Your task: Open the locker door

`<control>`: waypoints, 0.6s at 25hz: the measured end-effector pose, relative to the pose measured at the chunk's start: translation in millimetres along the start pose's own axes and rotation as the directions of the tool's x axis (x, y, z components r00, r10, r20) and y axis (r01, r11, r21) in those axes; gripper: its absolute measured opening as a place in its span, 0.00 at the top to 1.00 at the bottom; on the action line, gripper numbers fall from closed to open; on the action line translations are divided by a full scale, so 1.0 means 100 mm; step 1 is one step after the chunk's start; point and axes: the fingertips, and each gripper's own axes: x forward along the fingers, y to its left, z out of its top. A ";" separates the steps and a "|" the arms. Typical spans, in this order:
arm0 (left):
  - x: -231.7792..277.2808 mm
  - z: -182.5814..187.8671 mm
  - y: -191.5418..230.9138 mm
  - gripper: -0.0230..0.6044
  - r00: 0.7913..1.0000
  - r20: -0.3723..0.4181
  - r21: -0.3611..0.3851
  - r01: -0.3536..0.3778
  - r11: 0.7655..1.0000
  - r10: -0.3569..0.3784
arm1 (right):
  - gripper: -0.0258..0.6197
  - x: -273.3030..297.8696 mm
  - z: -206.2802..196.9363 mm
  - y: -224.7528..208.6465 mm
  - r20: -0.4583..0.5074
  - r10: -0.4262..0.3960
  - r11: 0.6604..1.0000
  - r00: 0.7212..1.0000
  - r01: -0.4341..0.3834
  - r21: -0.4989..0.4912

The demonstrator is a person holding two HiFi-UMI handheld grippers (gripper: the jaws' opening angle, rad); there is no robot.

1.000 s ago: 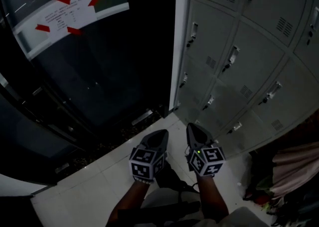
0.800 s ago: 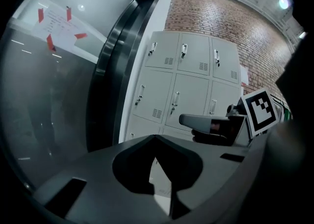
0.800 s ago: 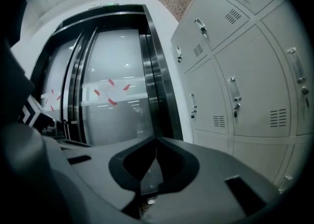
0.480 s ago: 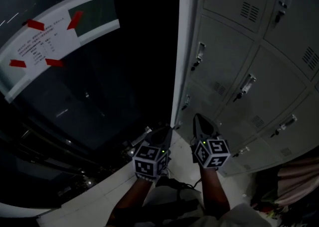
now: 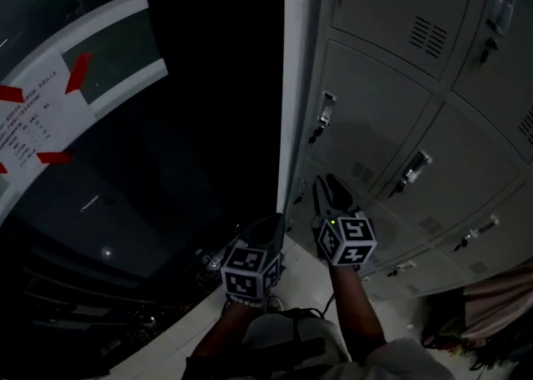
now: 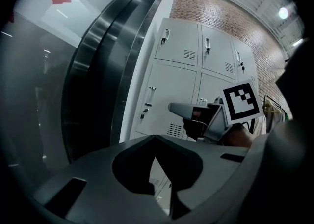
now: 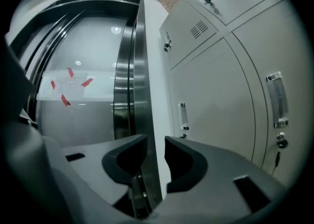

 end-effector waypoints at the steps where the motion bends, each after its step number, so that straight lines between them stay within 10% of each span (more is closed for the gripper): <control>1: 0.06 0.01 0.02 0.97 1.000 -0.005 -0.001 0.010 1.000 -0.010 | 0.75 0.09 0.01 -0.05 -0.002 -0.015 1.000 1.000 0.015 -0.004; 15: 0.66 0.26 0.48 0.97 0.992 -0.060 0.011 0.111 0.994 -0.110 | 0.72 1.59 0.27 -0.74 -0.006 -0.268 0.961 0.963 0.267 -0.069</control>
